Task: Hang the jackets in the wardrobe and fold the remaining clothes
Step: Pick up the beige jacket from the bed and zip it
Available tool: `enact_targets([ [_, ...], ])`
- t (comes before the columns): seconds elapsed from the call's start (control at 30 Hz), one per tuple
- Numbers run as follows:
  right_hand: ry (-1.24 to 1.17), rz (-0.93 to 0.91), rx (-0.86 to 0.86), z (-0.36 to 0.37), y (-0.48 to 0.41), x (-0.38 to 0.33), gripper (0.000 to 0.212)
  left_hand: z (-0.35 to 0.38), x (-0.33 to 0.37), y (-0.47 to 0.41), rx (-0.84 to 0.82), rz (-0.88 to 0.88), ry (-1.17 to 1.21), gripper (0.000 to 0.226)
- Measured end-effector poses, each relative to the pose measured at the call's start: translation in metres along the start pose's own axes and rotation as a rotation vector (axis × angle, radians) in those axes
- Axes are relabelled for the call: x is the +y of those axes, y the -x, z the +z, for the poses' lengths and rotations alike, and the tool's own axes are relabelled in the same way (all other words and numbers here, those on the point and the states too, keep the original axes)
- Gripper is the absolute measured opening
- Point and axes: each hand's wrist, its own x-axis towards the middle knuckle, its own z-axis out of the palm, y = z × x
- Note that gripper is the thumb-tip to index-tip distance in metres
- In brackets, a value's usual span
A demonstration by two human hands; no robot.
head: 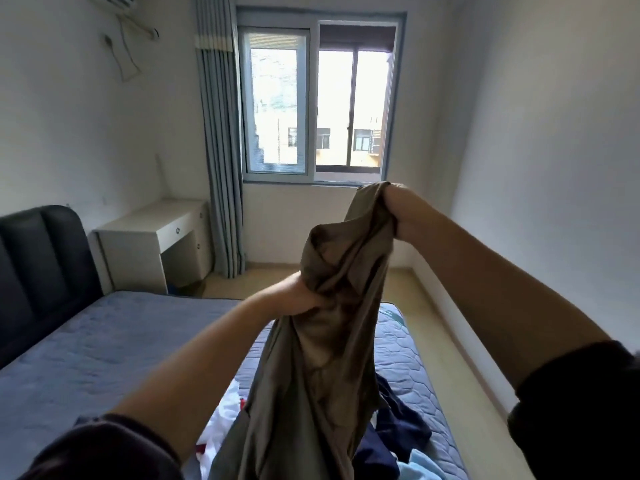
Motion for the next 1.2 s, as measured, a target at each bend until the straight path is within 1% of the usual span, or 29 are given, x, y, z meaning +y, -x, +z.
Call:
enact_targets([
  [0.03, 0.047, -0.019, 0.037, -0.001, -0.001, 0.000, 0.019, 0.000, 0.005, -0.001, 0.050, -0.026, 0.180, 0.019],
  [0.1, 0.201, -0.093, 0.071, -0.007, 0.001, 0.005, 0.016, -0.004, 0.012, -0.001, 0.102, -0.091, 0.526, 0.018],
  [0.13, 0.221, -0.105, 0.060, -0.010, 0.003, 0.009, 0.018, -0.007, 0.013, -0.002, 0.104, -0.093, 0.582, 0.013],
  [0.17, 0.203, -0.100, 0.044, -0.010, 0.006, 0.011, 0.020, -0.009, 0.016, 0.000, 0.078, -0.077, 0.574, 0.010],
  [0.27, 0.105, -0.052, 0.063, 0.001, 0.003, 0.008, 0.020, 0.006, 0.028, 0.007, -0.029, -0.048, 0.333, 0.028],
  [0.33, 0.045, -0.016, 0.076, 0.010, -0.003, -0.003, 0.018, 0.030, 0.032, 0.007, -0.077, -0.096, 0.278, 0.037],
  [0.4, 0.129, 0.013, 0.125, 0.006, -0.009, -0.005, 0.018, 0.048, 0.035, 0.011, -0.098, -0.159, 0.345, 0.037],
  [0.47, 0.239, 0.047, 0.126, -0.014, -0.011, 0.008, 0.017, 0.054, 0.034, 0.014, -0.099, -0.208, 0.506, 0.026],
  [0.5, 0.234, 0.074, 0.059, -0.026, -0.007, 0.021, 0.015, 0.054, 0.034, 0.016, -0.074, -0.216, 0.614, 0.019],
  [0.57, 0.221, 0.173, -0.120, -0.048, 0.002, 0.054, 0.008, 0.049, 0.038, 0.016, 0.043, -0.220, 0.811, 0.008],
  [0.63, 0.256, 0.282, -0.252, -0.069, 0.006, 0.088, 0.030, 0.041, 0.042, 0.009, 0.146, -0.250, 0.938, 0.001],
  [0.67, 0.255, 0.315, -0.348, -0.078, 0.007, 0.104, 0.039, 0.035, 0.044, 0.005, 0.167, -0.267, 0.981, 0.004],
  [0.73, 0.232, 0.340, -0.594, -0.089, 0.016, 0.129, 0.048, 0.024, 0.049, -0.003, 0.169, -0.280, 1.008, 0.009],
  [0.77, 0.226, 0.336, -0.681, -0.090, 0.023, 0.137, 0.047, 0.019, 0.050, -0.007, 0.165, -0.282, 0.999, 0.010],
  [0.83, 0.249, 0.313, -0.742, -0.085, 0.037, 0.150, 0.044, 0.012, 0.052, -0.013, 0.143, -0.303, 0.952, 0.011],
  [0.9, 0.298, 0.287, -0.738, -0.077, 0.044, 0.157, 0.045, 0.010, 0.055, -0.016, 0.085, -0.325, 0.867, 0.011],
  [0.93, 0.327, 0.266, -0.743, -0.074, 0.045, 0.157, 0.039, 0.009, 0.055, -0.016, 0.061, -0.330, 0.818, 0.009],
  [0.97, 0.348, 0.242, -0.745, -0.074, 0.045, 0.156, 0.029, 0.007, 0.054, -0.018, 0.058, -0.331, 0.765, 0.008],
  [1.0, 0.340, 0.224, -0.720, -0.075, 0.044, 0.154, 0.021, 0.003, 0.051, -0.018, 0.076, -0.335, 0.700, 0.009],
  [1.03, 0.291, 0.222, -0.664, -0.079, 0.043, 0.151, 0.018, -0.002, 0.047, -0.016, 0.100, -0.341, 0.609, 0.013],
  [1.07, 0.219, 0.215, -0.582, -0.083, 0.042, 0.148, 0.017, -0.008, 0.043, -0.014, 0.114, -0.360, 0.462, 0.021],
  [1.1, 0.158, 0.189, -0.482, -0.086, 0.039, 0.144, 0.018, -0.015, 0.037, -0.013, 0.096, -0.392, 0.232, 0.031],
  [1.13, 0.165, 0.145, -0.380, -0.089, 0.035, 0.138, 0.019, -0.021, 0.033, -0.010, 0.045, -0.445, -0.038, 0.040],
  [1.17, 0.243, 0.095, -0.295, -0.090, 0.030, 0.132, 0.019, -0.023, 0.031, -0.006, -0.007, -0.504, -0.277, 0.047],
  [1.2, 0.355, 0.047, -0.244, -0.089, 0.027, 0.125, 0.019, -0.024, 0.029, -0.003, -0.020, -0.526, -0.426, 0.047],
])
